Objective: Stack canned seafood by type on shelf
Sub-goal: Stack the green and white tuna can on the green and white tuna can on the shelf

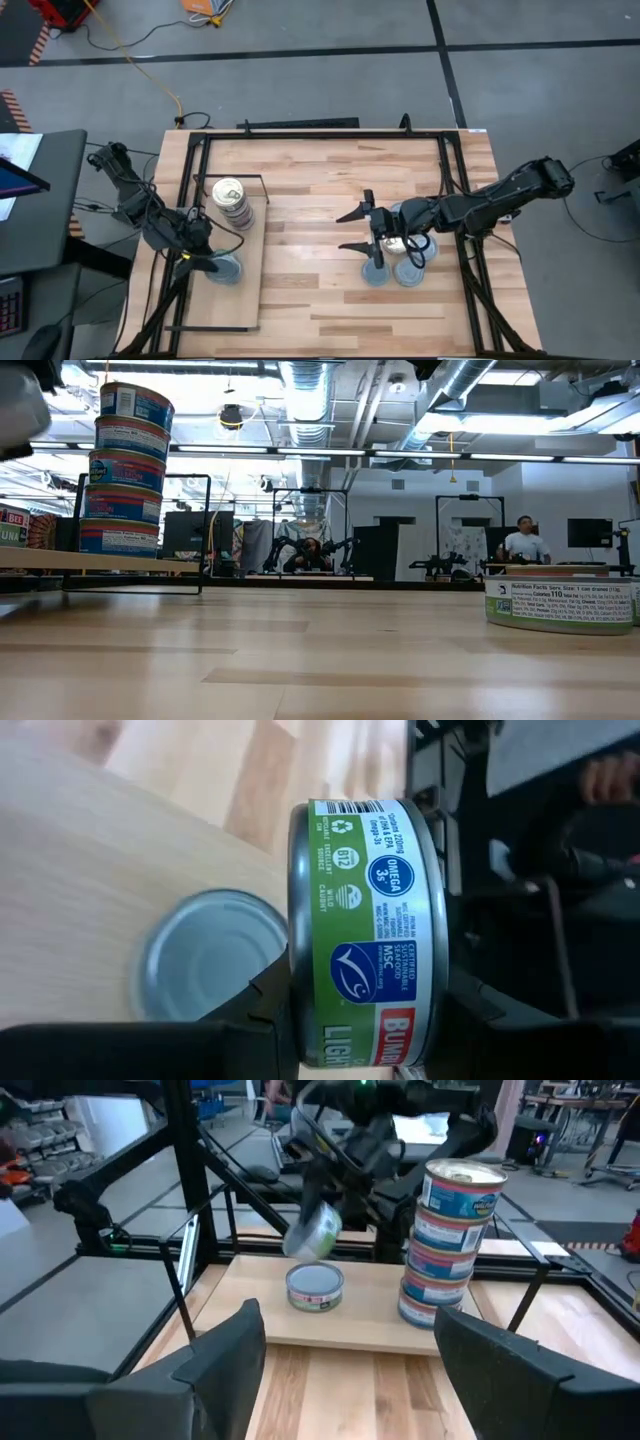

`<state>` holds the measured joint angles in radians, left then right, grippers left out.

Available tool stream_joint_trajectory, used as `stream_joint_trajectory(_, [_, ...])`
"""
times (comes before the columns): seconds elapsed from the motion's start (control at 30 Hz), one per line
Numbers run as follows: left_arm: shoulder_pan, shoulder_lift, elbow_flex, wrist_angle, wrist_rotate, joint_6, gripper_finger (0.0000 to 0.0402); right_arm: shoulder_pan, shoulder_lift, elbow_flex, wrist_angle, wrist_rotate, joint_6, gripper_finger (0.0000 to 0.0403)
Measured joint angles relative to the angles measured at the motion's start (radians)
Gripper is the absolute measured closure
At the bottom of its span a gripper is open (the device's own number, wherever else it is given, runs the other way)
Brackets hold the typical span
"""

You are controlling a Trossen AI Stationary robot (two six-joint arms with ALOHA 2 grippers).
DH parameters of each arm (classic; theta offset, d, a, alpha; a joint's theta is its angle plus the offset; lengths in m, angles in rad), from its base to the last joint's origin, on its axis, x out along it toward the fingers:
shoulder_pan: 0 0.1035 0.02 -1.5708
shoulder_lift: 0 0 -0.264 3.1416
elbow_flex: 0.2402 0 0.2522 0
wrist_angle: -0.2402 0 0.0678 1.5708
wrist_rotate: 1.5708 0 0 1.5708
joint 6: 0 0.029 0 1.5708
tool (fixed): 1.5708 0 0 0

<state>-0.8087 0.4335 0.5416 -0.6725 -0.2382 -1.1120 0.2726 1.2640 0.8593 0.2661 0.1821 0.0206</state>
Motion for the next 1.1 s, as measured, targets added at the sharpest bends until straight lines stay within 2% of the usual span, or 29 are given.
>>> stream_joint_trajectory(0.43, [0.000,0.006,-0.037,0.007,-0.033,-0.047,0.0263,0.000,0.000,0.000,0.000,0.000,-0.006,0.0086])
stream_joint_trajectory(0.67, [0.000,0.063,-0.037,0.004,0.017,-0.086,0.0263,0.000,0.000,0.001,0.001,0.000,-0.018,0.0086])
stream_joint_trajectory(1.1, [0.000,0.084,-0.037,0.001,0.005,-0.097,0.0262,0.000,0.000,0.001,0.001,0.001,-0.014,0.0086])
